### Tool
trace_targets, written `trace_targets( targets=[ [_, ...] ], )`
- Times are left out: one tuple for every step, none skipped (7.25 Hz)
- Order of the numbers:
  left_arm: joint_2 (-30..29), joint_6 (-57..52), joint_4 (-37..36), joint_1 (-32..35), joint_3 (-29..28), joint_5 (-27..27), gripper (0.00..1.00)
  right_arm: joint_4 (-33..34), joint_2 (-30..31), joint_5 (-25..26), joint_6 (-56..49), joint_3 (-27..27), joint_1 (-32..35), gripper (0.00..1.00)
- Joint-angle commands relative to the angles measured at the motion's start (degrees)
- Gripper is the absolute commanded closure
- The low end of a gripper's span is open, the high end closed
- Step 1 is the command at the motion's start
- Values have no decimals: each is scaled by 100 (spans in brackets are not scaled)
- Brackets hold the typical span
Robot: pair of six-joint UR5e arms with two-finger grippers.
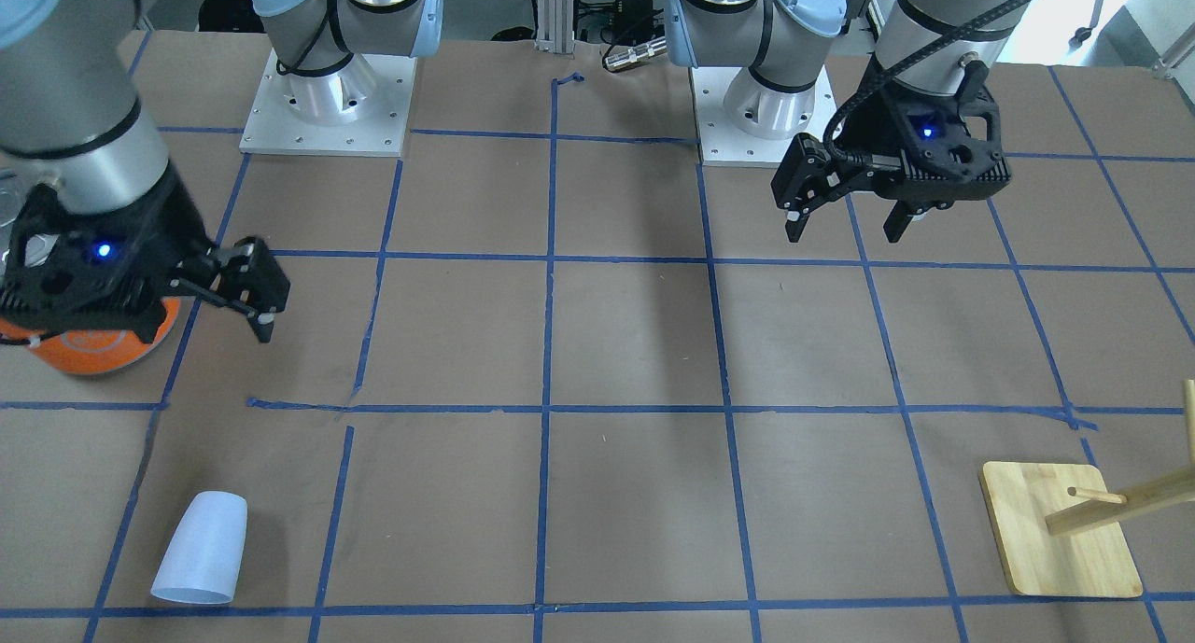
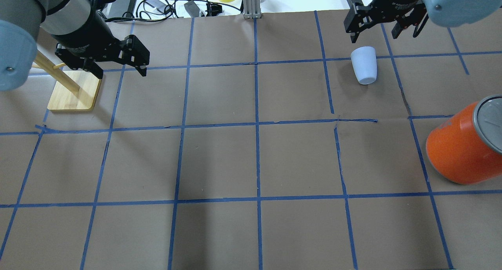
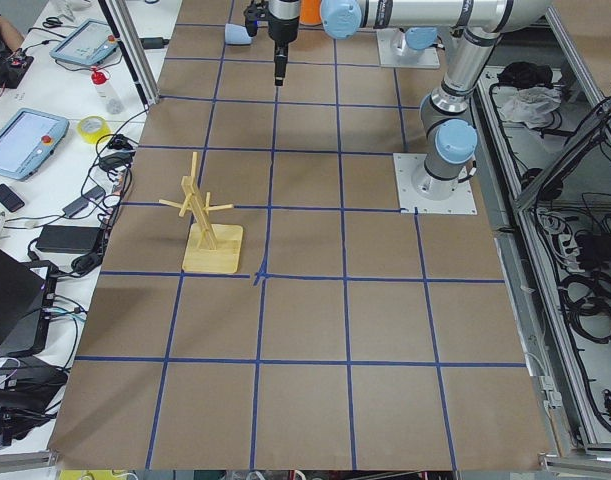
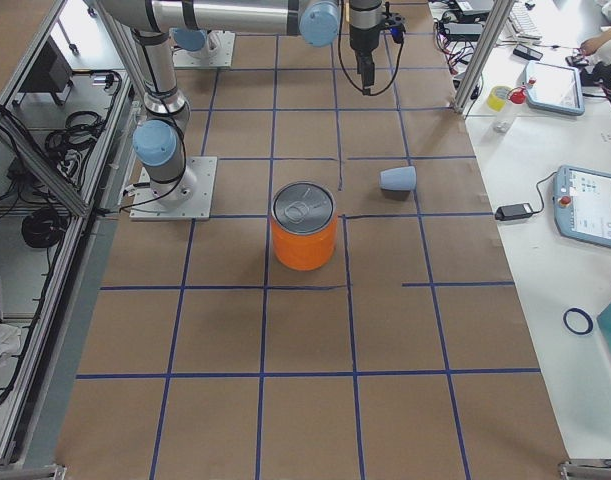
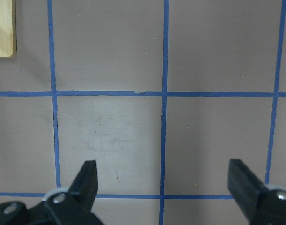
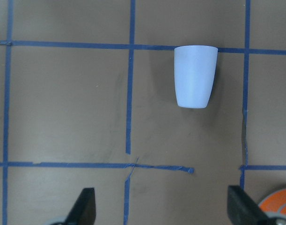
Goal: Flip cup
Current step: 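Move the right gripper over the pale blue cup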
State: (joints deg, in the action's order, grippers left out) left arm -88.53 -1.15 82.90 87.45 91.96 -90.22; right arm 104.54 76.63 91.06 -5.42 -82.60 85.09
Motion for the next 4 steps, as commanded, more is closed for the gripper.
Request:
trace_targets(
  targets=[
    [20,-8,7,-9,15,-39,0,602,-769,-36,49,296,-256,0],
    [-6,-8,7,-9,84,-31,0,1116,-1190,-36,41,410,-256,0],
    [-7,-8,-2,-9,85,-31,0,1582,-1603,-27,50,455,-256,0],
    [20,-8,7,-9,85,-40,0,1908,-1903,-19,50,464,-256,0]
  ],
)
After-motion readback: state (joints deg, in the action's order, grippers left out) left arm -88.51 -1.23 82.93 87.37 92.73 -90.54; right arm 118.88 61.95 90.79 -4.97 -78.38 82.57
